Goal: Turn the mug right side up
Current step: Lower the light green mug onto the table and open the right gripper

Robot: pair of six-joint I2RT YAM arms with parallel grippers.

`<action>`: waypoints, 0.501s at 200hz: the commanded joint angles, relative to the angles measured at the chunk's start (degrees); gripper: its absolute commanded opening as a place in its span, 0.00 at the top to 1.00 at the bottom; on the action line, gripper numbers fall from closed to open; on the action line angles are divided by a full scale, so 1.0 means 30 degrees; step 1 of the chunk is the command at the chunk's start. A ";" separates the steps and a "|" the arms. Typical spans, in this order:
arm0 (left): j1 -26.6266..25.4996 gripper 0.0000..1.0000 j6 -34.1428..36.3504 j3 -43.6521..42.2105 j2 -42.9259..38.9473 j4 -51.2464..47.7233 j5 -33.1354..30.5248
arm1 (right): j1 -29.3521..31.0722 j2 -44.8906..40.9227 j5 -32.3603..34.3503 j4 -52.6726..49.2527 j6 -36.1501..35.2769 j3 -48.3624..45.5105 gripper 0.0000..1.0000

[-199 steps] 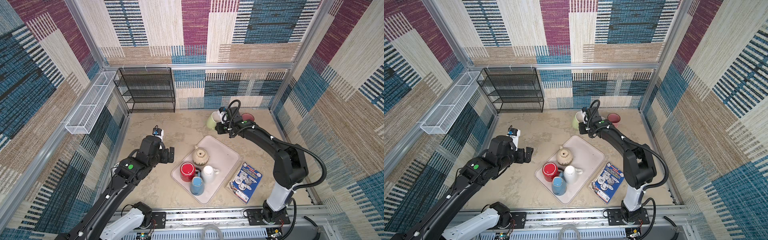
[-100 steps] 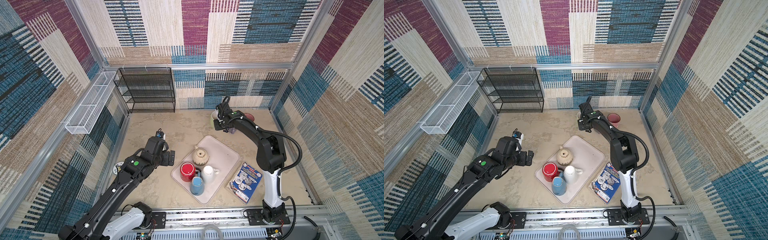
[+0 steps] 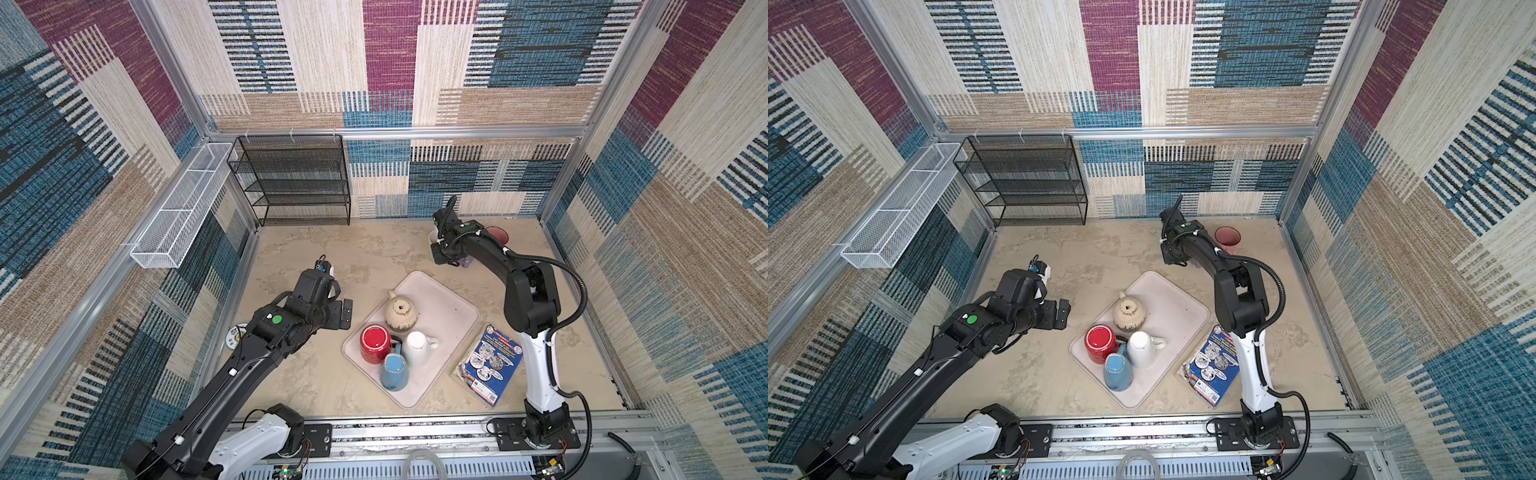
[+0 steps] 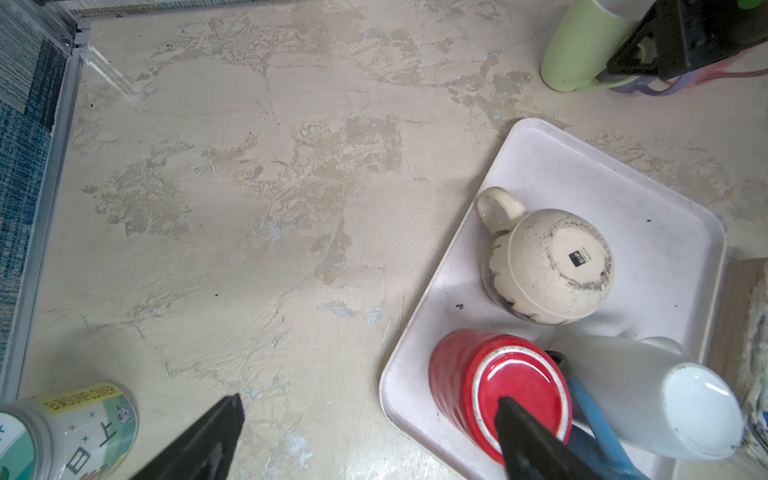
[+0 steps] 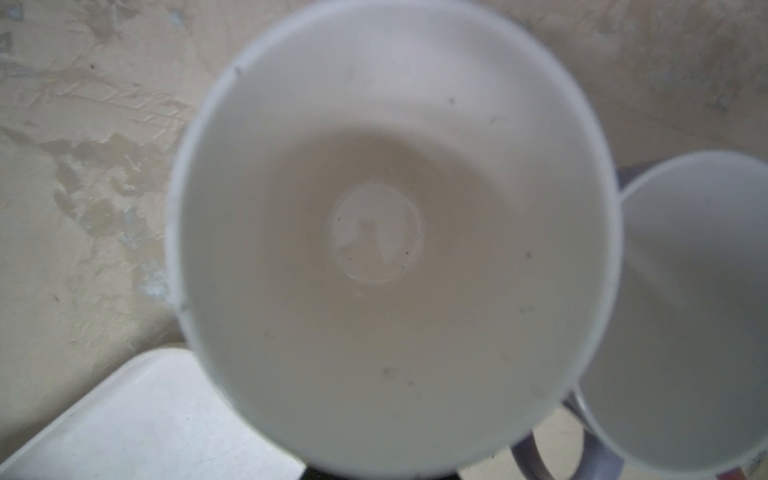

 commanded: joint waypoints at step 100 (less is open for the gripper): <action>0.0043 0.00 0.0854 -0.0284 -0.0717 -0.0088 0.1523 | -0.0091 0.0185 0.0013 0.1122 0.0049 -0.0366 0.88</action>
